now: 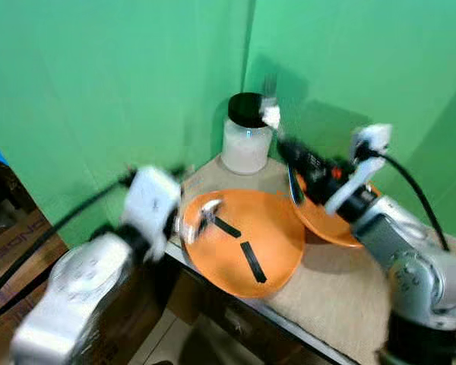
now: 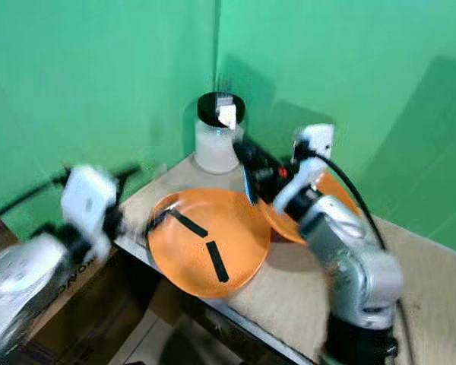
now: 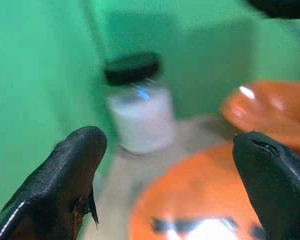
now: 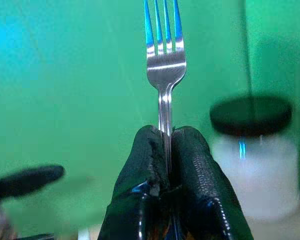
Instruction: Setting the table
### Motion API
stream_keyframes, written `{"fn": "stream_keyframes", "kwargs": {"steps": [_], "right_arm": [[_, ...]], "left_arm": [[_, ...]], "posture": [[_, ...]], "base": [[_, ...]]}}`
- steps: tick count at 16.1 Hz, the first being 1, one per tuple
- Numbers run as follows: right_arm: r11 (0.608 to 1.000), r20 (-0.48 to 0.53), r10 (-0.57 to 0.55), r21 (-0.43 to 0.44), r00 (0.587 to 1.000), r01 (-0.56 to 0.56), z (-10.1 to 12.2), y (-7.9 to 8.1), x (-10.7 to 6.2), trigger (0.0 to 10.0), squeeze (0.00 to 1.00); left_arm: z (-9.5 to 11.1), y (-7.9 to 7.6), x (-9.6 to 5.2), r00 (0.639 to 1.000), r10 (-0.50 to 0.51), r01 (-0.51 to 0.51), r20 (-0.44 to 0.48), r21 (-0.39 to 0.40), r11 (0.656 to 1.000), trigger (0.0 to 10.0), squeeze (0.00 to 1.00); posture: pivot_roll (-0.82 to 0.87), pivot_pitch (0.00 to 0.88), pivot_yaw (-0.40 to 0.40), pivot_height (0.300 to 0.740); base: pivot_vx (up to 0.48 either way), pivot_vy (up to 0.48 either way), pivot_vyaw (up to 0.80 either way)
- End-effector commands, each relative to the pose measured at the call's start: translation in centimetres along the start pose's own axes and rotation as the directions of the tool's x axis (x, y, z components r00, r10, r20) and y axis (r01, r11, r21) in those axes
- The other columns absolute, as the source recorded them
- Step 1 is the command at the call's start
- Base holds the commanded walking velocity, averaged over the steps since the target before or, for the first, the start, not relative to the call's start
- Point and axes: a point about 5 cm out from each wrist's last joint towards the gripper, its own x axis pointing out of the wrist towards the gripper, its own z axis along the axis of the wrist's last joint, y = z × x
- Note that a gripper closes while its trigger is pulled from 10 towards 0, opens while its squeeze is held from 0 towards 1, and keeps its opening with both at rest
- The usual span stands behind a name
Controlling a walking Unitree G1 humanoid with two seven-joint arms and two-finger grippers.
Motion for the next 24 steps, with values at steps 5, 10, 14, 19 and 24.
{"fn": "stream_keyframes", "kwargs": {"steps": [5, 10, 14, 19, 24], "right_arm": [[0.970, 0.074, -0.177, -0.156, 0.981, 0.187, 2.0, -0.6, -0.7, 10.0, 0.00], [0.951, 0.109, -0.240, -0.171, 0.965, 0.256, 2.6, 0.2, -1.0, 10.0, 0.00], [0.930, 0.104, -0.291, -0.202, 0.951, 0.306, 2.2, -0.1, -1.4, 10.0, 0.00], [0.888, 0.094, -0.387, -0.231, 0.917, 0.398, 0.8, -0.9, -2.4, 10.0, 0.00], [0.838, 0.112, -0.462, -0.269, 0.880, 0.474, 0.4, -2.2, -3.5, 10.0, 0.00]], "left_arm": [[1.2, 0.5, 1.2, 0.973, 0.228, -0.229, 0.043, 0.038, 0.973, 10.0, 0.46], [1.8, 1.9, 1.0, 0.949, 0.310, -0.313, 0.054, 0.049, 0.948, 10.0, 0.46], [1.3, 1.9, 1.4, 0.950, 0.310, -0.311, 0.033, 0.044, 0.949, 10.0, 0.46], [0.8, 2.4, 1.2, 0.943, 0.333, -0.333, 0.009, 0.029, 0.942, 10.0, 0.46], [-0.4, 3.8, 0.2, 0.916, 0.401, -0.400, -0.022, 0.043, 0.915, 10.0, 0.47]], "posture": [[-0.01, 0.000, -0.071, 0.740], [-0.01, 0.000, -0.067, 0.740], [-0.01, 0.000, -0.048, 0.740], [-0.02, 0.000, -0.038, 0.740], [-0.02, 0.012, -0.032, 0.740]], "base": [[0.000, 0.000, -0.30], [0.000, 0.000, -0.64], [0.000, 0.000, -0.80], [0.000, 0.000, -0.16], [0.000, 0.000, -0.80]]}}
